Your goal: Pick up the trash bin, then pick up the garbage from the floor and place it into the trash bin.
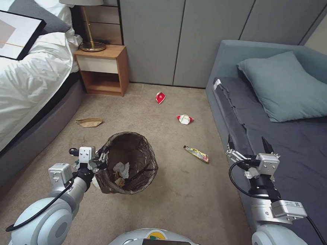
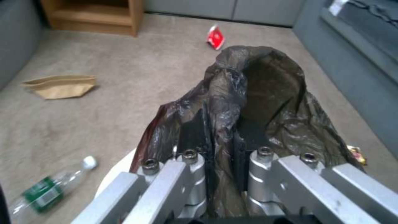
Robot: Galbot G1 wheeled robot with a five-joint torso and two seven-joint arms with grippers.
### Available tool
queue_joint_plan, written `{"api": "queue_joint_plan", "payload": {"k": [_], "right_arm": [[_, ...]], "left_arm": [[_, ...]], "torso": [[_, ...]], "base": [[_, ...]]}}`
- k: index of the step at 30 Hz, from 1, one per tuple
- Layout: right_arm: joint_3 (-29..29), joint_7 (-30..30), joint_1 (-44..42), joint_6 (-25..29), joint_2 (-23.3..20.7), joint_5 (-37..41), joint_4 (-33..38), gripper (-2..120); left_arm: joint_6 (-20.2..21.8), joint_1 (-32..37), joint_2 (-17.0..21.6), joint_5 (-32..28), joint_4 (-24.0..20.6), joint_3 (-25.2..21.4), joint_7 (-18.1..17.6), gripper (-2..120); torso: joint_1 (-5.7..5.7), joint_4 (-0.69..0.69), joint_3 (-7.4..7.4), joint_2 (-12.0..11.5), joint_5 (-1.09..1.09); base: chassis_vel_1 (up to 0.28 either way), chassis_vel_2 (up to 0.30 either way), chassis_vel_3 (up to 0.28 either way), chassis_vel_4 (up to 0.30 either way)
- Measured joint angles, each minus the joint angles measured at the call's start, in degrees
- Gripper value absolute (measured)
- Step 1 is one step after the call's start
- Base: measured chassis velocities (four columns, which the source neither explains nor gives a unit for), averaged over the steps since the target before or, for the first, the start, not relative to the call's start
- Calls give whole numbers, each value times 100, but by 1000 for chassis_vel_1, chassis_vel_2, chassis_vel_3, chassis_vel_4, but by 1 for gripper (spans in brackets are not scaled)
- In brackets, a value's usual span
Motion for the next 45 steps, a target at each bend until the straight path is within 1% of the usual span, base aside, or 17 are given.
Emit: {"api": "queue_joint_plan", "payload": {"k": [9, 11, 16, 20, 45], "right_arm": [[4, -5, -37, 74, 20, -28, -43, 100], [3, -8, -40, 84, 24, -33, -52, 100], [1, -13, -46, 90, 25, -60, -75, 100], [-8, -24, -54, 75, 26, -75, -87, 100], [-61, -83, 6, 159, 33, -91, -314, 100]], "left_arm": [[-43, -19, -8, -9, 0, 5, 5, 8], [-55, -19, -8, -14, 0, 4, 6, 8], [-68, -17, -15, -20, 0, 0, 6, 8], [-68, -14, -19, -20, 0, 0, 5, 8], [-69, 61, -35, -6, 0, -8, -6, 8]], "torso": [[0, -2, 0, 0, 1], [0, -3, 0, 0, 1], [0, 2, 0, 0, 0], [0, 0, 0, 0, 1], [0, 0, 0, 0, 0]], "base": [[-79, -69, -76, -76], [0, 0, 0, 0], [0, 0, 0, 0], [0, 0, 0, 0], [-3, 3, 4, -3]]}}
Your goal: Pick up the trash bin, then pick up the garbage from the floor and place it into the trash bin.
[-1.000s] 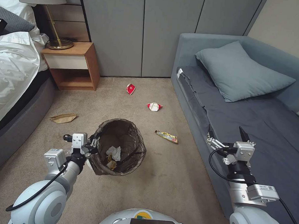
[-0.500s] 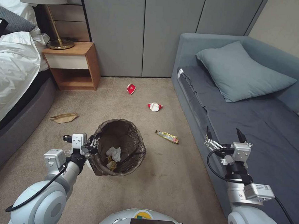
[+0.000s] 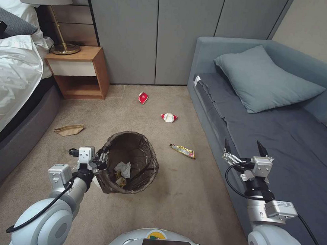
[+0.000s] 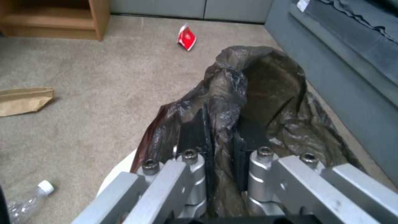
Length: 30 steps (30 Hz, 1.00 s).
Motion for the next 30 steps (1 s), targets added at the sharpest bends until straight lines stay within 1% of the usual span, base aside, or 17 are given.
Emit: {"api": "queue_joint_plan", "payload": {"k": [17, 30], "right_arm": [[-4, -7, -11, 52, -6, 2, -29, 100], [-40, -9, 18, 56, -35, 5, -76, 100]], "left_arm": [[-20, 29, -9, 6, 0, -27, 0, 8], [-26, 25, -7, 7, 0, -32, 7, 8]], "torso": [[0, 0, 1, 0, 0], [0, 0, 0, 0, 0]], "base": [[-14, 15, 16, -17], [-44, 43, 43, -45]]}}
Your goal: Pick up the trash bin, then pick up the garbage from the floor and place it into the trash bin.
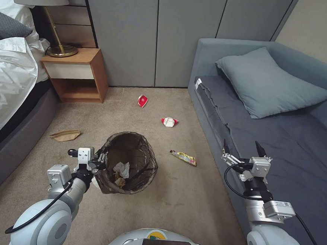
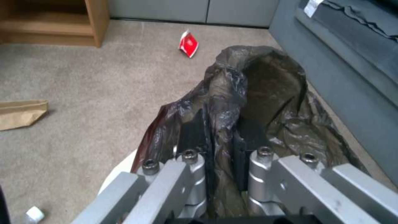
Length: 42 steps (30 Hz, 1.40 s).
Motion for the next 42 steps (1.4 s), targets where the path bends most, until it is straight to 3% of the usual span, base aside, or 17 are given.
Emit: {"api": "queue_joint_plan", "payload": {"k": [42], "right_arm": [[-45, 1, 44, 17, 0, -20, -82, 100]], "left_arm": [[-16, -36, -12, -17, 0, -23, 25, 8]], "torso": [[0, 0, -1, 0, 0]], "base": [[-54, 59, 60, -58]]}}
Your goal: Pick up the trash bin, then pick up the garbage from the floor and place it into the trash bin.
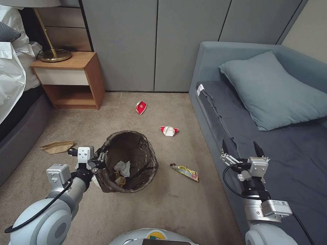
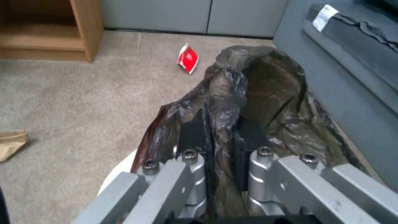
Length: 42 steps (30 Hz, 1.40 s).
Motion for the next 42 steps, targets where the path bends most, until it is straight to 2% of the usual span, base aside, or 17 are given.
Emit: {"api": "queue_joint_plan", "payload": {"k": [17, 22, 25, 28, 29, 32, 33, 36, 42], "right_arm": [[-66, 19, 14, -35, -45, 18, -9, 100], [-104, 93, 124, -452, -279, 150, 36, 100], [-104, 105, 274, -669, -479, 248, -46, 100], [-139, 82, 596, -1091, -902, 600, -268, 100], [-139, 82, 596, -1091, -902, 600, -268, 100], [-243, -54, 938, -1409, -1418, 963, -551, 100], [-243, -54, 938, -1409, -1418, 963, -551, 100], [-569, -81, 1315, -1728, -1971, 1443, -883, 100], [-1120, -80, 1869, -2104, -2489, 1862, -1385, 100]], "left_arm": [[-3, -6, -5, -5, 0, -4, -4, 8], [-20, 9, -2, -15, 0, -37, -4, 8], [-48, 24, 10, -20, 0, -65, -4, 8], [-82, 53, 50, -82, 0, -103, -5, 8], [-82, 53, 50, -82, 0, -103, -5, 8], [-101, 107, 82, -120, 0, -179, -5, 8], [-101, 107, 82, -120, 0, -179, -5, 8], [-102, 152, 88, -152, 0, -268, -2, 8], [-101, 197, 75, -207, 0, -406, -2, 8]], "torso": [[0, 0, 0, 0, 0], [0, -2, 0, 0, 0], [0, 0, 0, 0, 0], [0, 0, 0, 0, 1], [0, 0, 0, 0, 1], [0, 0, 0, 0, 1], [0, 0, 0, 0, 1], [0, 1, 0, 0, 0], [0, -1, 0, 0, 0]], "base": [[-46, 58, 54, -55], [0, 0, 0, 0], [0, 0, 0, 0], [0, 0, 0, 0], [0, 0, 0, 0], [0, 0, 0, 0], [0, 0, 0, 0], [0, 0, 0, 0], [0, 0, 0, 0]]}}
